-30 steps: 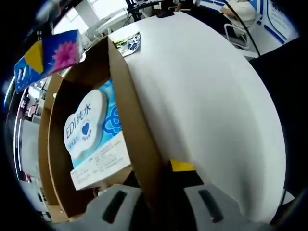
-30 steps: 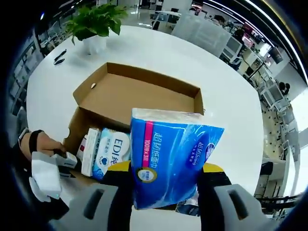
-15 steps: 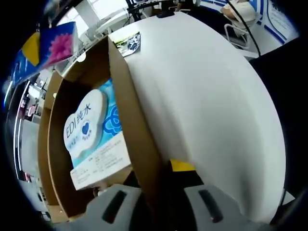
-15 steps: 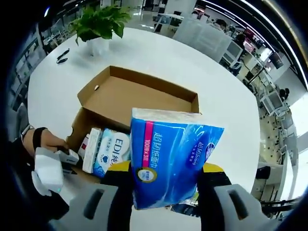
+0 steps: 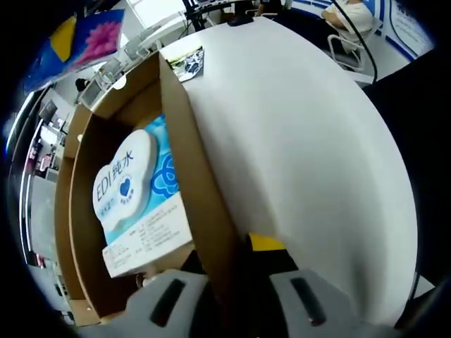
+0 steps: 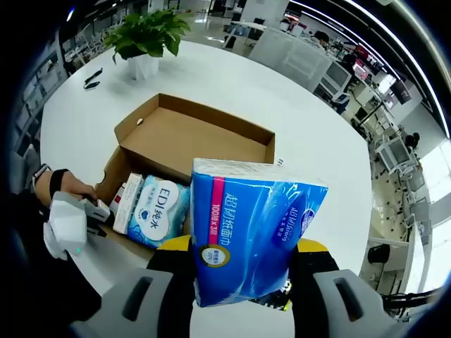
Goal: Operate the shoe box by opening the lid, removing the specified soft item, and placing it in the target area until the item is outside and the box remains undamaged.
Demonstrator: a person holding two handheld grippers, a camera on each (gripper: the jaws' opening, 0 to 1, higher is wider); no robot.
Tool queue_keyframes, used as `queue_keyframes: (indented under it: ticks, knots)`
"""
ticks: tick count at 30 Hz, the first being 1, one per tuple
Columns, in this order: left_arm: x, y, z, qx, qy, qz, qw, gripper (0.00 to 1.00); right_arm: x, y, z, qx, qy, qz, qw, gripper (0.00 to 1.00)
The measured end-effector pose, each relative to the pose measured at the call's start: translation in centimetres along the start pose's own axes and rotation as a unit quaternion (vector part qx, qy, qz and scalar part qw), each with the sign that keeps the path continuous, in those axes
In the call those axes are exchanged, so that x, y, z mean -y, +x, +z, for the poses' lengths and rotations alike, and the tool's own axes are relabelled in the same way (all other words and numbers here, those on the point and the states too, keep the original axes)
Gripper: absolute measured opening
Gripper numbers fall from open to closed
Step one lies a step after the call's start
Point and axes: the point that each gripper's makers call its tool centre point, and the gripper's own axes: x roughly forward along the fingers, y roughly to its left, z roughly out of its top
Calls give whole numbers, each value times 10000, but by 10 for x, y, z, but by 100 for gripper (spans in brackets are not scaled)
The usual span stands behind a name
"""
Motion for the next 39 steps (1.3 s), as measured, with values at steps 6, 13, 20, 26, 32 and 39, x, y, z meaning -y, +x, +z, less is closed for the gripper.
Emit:
queue_keyframes:
  ticks: [6,13,20,26,32,39]
  knots:
    - [-14,6,-3,8,-4,-16,10000,8,8,-4,-16,-32,-319,-125,9994,52]
    - [-7,5,-2,-10,-16,-9,10000,8,20,-6,-28,-74,-314,-139,9994,52]
    - [-2,4,0,-4,-19,-14,10000,8,28,-10,-39,-118,-319,-157,9993,52]
    - [-1,3,3,-16,-27,-11,10000,7,42,-14,-49,-158,-262,-193,9993,52]
    - [1,2,4,-12,-30,-9,10000,7,52,-19,-58,-201,-259,-227,9992,52]
    - [5,0,5,-13,-40,-12,10000,7,62,-19,-70,-259,-251,-251,9990,52]
